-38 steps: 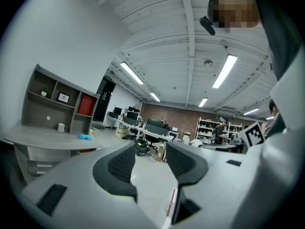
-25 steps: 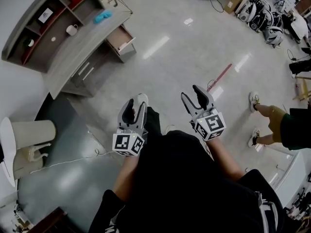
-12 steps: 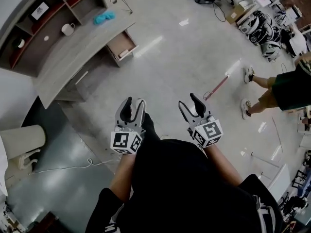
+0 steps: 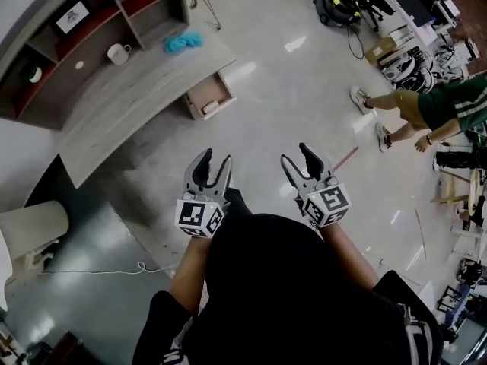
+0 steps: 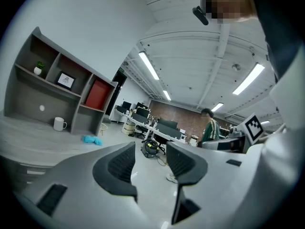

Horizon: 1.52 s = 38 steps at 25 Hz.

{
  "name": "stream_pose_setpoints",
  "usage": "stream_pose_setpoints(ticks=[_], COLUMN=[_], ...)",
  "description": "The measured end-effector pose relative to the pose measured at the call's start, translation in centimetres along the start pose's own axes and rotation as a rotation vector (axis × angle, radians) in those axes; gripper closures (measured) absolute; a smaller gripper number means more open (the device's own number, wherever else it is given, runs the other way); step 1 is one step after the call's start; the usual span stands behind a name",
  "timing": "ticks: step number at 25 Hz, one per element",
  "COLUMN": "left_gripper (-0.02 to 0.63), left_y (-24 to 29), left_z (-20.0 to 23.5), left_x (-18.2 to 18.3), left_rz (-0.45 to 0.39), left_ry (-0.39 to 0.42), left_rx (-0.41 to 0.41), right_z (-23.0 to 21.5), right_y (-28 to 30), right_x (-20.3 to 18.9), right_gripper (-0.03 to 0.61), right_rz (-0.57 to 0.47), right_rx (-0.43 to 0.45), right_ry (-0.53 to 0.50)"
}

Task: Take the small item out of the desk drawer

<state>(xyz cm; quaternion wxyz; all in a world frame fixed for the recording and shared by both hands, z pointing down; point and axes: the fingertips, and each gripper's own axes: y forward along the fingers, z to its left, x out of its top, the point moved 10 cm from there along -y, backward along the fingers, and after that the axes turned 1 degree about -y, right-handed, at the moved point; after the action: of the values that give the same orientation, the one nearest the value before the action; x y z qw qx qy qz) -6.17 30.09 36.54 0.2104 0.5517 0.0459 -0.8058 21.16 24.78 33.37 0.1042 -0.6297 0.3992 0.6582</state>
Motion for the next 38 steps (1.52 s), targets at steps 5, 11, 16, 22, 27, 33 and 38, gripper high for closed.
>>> stream_pose_setpoints(ticks=[5,11,16,22,27,33,38], left_gripper=[0.433,0.434,0.433,0.434,0.433,0.433,0.433], left_y=[2.4,5.0,6.2,7.7,10.4,16.4,21.3], left_z=[4.9,10.2,11.9,12.6,13.8,15.0,16.0], left_x=[2.2,3.0,3.1,3.3,2.4,2.0,1.0], left_rz=[0.013,0.051,0.07,0.088,0.11,0.125,0.213], left_ry=[0.004,0.002,-0.047,-0.07,-0.104,-0.139,-0.116], left_rx=[0.007,0.004,-0.004,0.033,0.106,0.227,0.3], right_z=[-0.1,-0.7,-1.5,-3.3,-6.0,-11.9,-16.6], right_y=[6.0,11.0,13.2,17.4,22.4,29.0,33.4], right_x=[2.8,5.1,5.0,6.0,6.5,9.0,10.6], right_gripper=[0.354,0.354,0.354,0.353,0.353,0.353,0.353], right_rz=[0.007,-0.004,0.041,0.052,0.06,0.067,0.073], right_rx=[0.019,-0.005,0.021,0.104,0.237,0.373,0.448], right_ry=[0.009,0.021,0.031,0.044,0.019,-0.022,-0.017])
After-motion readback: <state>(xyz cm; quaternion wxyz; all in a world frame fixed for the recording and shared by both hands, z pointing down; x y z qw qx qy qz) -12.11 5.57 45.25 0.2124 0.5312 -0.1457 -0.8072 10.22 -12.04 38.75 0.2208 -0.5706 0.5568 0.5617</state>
